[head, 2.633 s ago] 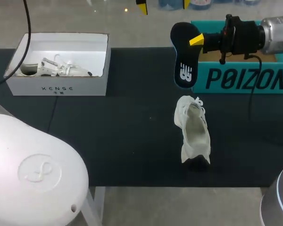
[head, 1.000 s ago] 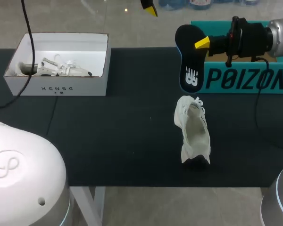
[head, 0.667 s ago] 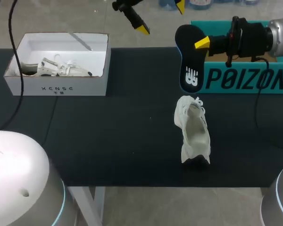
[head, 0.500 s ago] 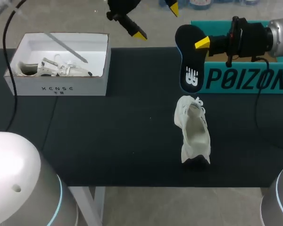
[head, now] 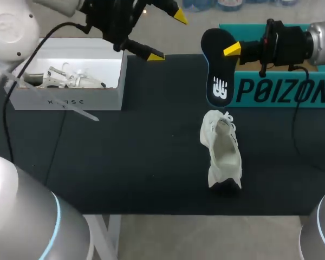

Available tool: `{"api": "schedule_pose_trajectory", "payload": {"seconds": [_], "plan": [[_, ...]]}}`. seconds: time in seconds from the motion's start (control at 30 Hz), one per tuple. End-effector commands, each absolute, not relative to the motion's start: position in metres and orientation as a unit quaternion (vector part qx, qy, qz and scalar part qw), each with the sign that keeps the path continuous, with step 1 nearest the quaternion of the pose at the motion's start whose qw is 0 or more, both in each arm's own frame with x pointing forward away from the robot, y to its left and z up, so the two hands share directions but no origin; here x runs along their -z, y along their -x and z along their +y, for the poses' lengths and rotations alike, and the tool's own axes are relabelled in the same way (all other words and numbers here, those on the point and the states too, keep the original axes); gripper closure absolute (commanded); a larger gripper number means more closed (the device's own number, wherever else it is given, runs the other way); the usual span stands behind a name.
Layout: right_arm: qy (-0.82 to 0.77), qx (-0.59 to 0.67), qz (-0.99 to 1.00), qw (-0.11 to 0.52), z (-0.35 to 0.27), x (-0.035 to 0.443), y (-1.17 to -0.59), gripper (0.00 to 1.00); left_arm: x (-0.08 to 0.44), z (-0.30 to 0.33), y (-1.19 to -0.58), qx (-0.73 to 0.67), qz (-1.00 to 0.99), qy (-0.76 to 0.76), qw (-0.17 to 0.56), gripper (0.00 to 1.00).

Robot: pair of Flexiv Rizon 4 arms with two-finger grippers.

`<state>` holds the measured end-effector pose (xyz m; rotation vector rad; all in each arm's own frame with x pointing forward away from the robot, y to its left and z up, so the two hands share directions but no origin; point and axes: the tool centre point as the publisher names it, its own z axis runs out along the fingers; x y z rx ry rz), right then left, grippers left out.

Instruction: Take the shoe out of the shoebox, open the shoe tongue, remove and reinsert the insole, then place the shoe into the shoebox

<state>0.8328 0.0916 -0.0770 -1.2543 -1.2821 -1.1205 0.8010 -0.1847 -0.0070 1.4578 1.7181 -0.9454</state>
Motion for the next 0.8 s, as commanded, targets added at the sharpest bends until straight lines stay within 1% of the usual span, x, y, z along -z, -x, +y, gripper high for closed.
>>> {"api": "schedule_pose_trajectory", "payload": {"seconds": [0.03, 0.5, 0.8], "plan": [[0.517, 0.461, -0.528, 0.491, 0.092, 0.077, -0.833, 1.00, 0.018, -0.187, -0.802, 0.581, 0.464, -0.353, 0.568, 0.00], [0.517, 0.461, -0.528, 0.491, 0.092, 0.077, -0.833, 1.00, 0.033, -0.202, -0.812, 0.587, 0.456, -0.388, 0.545, 0.00], [0.517, 0.461, -0.528, 0.491, 0.092, 0.077, -0.833, 1.00, 0.038, -0.212, -0.819, 0.572, 0.452, -0.414, 0.546, 0.00]]}}
